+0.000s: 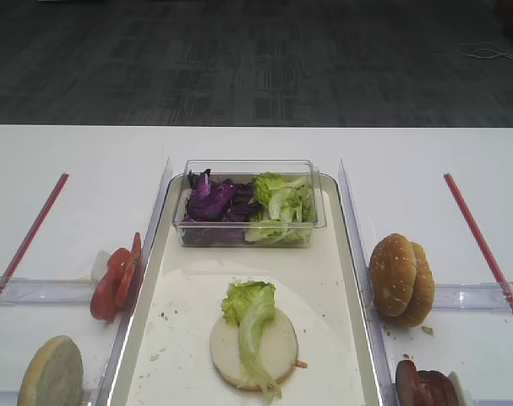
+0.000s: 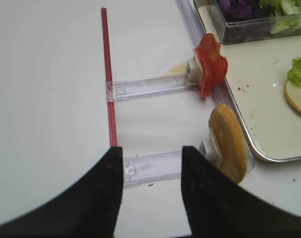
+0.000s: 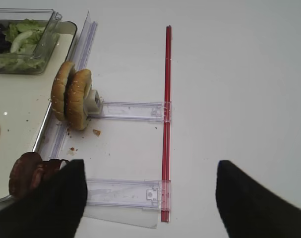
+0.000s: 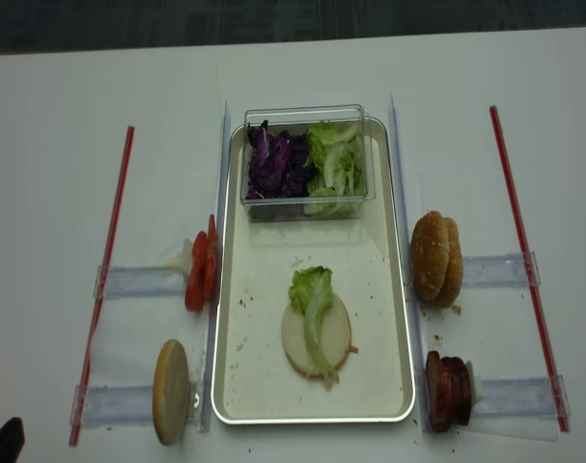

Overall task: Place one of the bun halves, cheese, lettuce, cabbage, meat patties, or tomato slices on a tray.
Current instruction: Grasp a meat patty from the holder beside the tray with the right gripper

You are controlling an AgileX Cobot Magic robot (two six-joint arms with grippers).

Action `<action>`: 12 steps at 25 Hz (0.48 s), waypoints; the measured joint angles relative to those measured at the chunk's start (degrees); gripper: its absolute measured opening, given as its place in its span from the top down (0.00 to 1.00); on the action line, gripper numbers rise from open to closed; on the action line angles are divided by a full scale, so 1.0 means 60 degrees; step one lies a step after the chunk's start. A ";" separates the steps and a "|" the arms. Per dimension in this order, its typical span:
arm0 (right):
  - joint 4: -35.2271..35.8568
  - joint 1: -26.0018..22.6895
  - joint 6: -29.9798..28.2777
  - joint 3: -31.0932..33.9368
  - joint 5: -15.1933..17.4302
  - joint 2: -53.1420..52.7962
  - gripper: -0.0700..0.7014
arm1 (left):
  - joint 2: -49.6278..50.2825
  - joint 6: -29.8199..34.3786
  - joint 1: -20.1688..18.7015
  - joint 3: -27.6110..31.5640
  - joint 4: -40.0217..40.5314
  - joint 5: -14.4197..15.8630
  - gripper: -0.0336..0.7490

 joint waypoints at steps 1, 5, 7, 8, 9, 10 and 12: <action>0.0000 0.0000 0.0000 0.0000 0.0000 0.0000 0.19 | 0.0000 0.0000 0.0000 0.0000 0.0000 0.0000 0.61; 0.0000 0.0000 0.0000 0.0000 0.0000 0.0000 0.19 | 0.0000 0.0000 0.0000 0.0000 0.0000 0.0000 0.61; 0.0000 0.0000 0.0013 0.0000 0.0000 0.0000 0.19 | 0.0000 0.0000 0.0000 0.0000 0.0000 0.0000 0.61; 0.0000 0.0000 0.0013 0.0000 0.0000 0.0000 0.20 | 0.0000 0.0000 0.0000 0.0000 0.0000 0.0000 0.61; 0.0000 0.0000 0.0021 0.0000 0.0000 0.0000 0.20 | 0.0000 0.0000 0.0000 0.0000 0.0000 0.0000 0.61; 0.0000 0.0000 0.0021 0.0000 0.0000 0.0000 0.21 | 0.0000 0.0000 0.0000 0.0000 0.0000 0.0000 0.61; 0.0000 0.0000 0.0036 0.0000 0.0018 0.0000 0.21 | 0.0000 0.0000 0.0000 0.0000 0.0000 0.0000 0.61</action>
